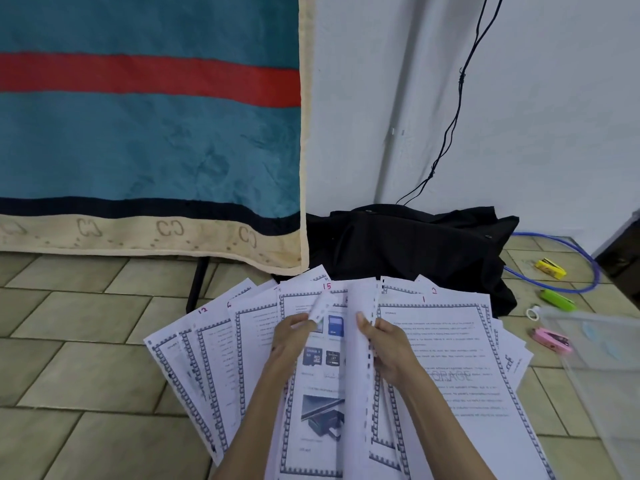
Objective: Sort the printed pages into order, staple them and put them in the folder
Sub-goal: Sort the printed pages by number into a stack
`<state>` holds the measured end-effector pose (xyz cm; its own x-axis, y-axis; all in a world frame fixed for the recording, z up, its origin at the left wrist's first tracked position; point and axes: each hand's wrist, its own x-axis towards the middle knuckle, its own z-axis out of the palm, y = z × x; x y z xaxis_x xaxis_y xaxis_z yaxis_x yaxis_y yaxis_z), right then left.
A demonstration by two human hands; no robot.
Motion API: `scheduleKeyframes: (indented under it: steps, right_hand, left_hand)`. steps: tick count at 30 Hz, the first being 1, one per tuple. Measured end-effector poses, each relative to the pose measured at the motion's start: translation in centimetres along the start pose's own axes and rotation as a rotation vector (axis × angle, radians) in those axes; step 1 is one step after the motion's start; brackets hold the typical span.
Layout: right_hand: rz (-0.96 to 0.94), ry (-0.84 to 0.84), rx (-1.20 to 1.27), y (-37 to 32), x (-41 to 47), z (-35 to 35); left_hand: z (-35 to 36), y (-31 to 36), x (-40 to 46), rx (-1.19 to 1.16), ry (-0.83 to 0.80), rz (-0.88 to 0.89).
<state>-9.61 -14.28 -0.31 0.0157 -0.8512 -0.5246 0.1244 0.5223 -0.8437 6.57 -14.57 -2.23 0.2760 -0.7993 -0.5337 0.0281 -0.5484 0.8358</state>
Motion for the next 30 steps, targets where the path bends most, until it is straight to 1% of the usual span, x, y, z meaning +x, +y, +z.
scheduleKeyframes:
  steps: [3,7,10,12,13,15,17,19,20,21,22,23,24,25,27,30]
  right_hand:
    - [0.023,0.086,0.062,-0.3,0.4,-2.5]
    - [0.077,0.166,0.147,-0.1,0.5,-4.9]
    - [0.109,0.131,0.183,-0.2,-0.1,-5.3]
    - [0.071,0.052,0.220,-0.6,-0.2,-4.8]
    - [0.054,0.017,0.173,-1.0,-0.2,-4.4]
    - [0.061,-0.053,-0.020,-1.9,-0.4,-3.1]
    - [0.043,-0.100,-0.232,-2.6,-1.0,-1.3]
    - [-0.083,-0.080,-0.378,-2.3,-0.7,0.0]
    - [-0.161,-0.032,-0.450,-2.1,-0.7,0.4]
    - [-0.230,0.009,-0.517,-1.9,-0.6,0.6]
    - [-0.287,0.033,-0.560,-1.7,-0.8,0.7]
    - [-0.342,0.045,-0.573,-1.5,-0.9,0.6]
    - [-0.399,0.044,-0.585,-1.2,-1.0,0.5]
    - [-0.454,0.048,-0.597,-1.0,-1.0,0.5]
    - [-0.534,0.044,-0.608,-1.0,-0.9,0.6]
    - [-0.547,-0.045,-0.590,-1.2,-0.9,1.4]
  left_hand:
    - [-0.7,-0.3,0.2,-0.133,-0.022,-0.064]
    - [-1.3,-0.7,0.3,-0.192,-0.079,-0.113]
    - [-1.3,-0.3,-0.3,-0.316,-0.096,-0.125]
    - [-1.1,0.3,-1.1,-0.424,-0.189,-0.137]
    - [-0.9,0.8,-1.6,-0.426,-0.265,-0.118]
    - [0.1,1.2,-2.4,-0.279,-0.387,-0.044]
    - [1.3,1.5,-3.7,-0.107,-0.426,0.024]
    - [1.8,1.5,-4.0,-0.053,-0.452,0.061]
    - [1.6,1.5,-3.8,-0.071,-0.411,0.059]
    - [1.1,1.5,-3.4,-0.074,-0.289,0.058]
    - [0.4,1.3,-2.6,-0.012,-0.102,0.064]
    - [-0.4,1.2,-2.4,0.110,0.085,0.069]
    - [-1.3,1.0,-2.3,0.188,0.209,0.066]
    - [-1.9,0.9,-2.3,0.188,0.251,0.069]
    - [-2.0,0.9,-1.9,0.136,0.203,0.044]
    - [-2.4,1.1,-1.4,0.028,0.099,0.028]
